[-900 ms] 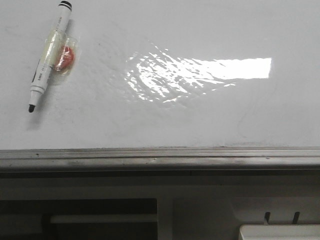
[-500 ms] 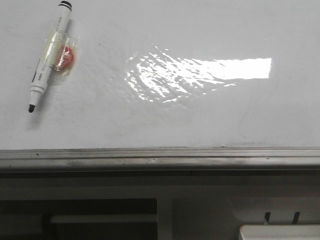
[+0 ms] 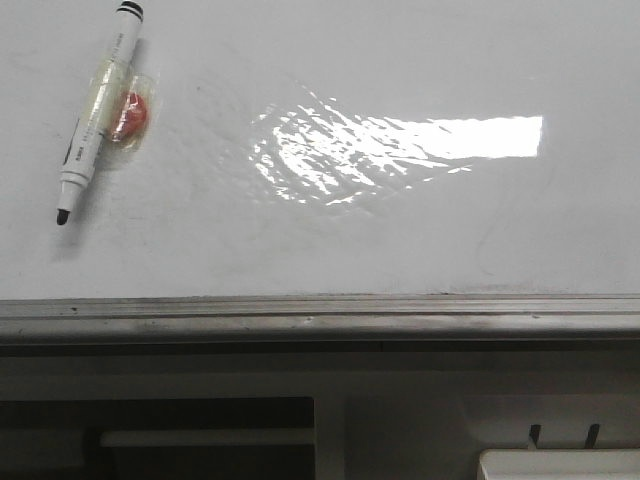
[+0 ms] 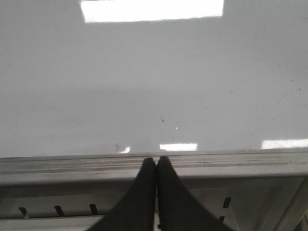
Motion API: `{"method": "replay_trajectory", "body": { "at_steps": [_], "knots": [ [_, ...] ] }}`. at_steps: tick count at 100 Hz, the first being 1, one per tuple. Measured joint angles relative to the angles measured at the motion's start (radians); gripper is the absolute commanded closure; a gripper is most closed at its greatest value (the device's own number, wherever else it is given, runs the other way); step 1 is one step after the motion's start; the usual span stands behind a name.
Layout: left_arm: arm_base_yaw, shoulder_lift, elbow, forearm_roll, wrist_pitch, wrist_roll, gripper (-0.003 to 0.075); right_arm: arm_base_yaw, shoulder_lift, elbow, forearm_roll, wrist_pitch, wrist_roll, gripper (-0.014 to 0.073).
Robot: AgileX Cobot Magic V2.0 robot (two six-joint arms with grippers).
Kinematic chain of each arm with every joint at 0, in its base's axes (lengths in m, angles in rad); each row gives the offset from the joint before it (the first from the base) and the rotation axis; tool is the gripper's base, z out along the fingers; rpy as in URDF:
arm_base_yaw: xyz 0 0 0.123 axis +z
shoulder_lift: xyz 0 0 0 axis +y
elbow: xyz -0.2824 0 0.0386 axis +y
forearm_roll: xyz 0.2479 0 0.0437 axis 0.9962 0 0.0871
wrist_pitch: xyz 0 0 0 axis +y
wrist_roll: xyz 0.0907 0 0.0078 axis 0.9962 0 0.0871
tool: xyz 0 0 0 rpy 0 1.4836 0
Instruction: Write number 9 on whiteboard
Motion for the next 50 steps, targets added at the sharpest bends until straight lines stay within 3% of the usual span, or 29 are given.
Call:
{"method": "replay_trajectory", "body": {
  "at_steps": [50],
  "knots": [
    [0.0, 0.0, 0.0, -0.106, -0.039, 0.0, 0.074, 0.0, 0.0, 0.0, 0.02, -0.096, 0.0, 0.0664]
  ]
}}
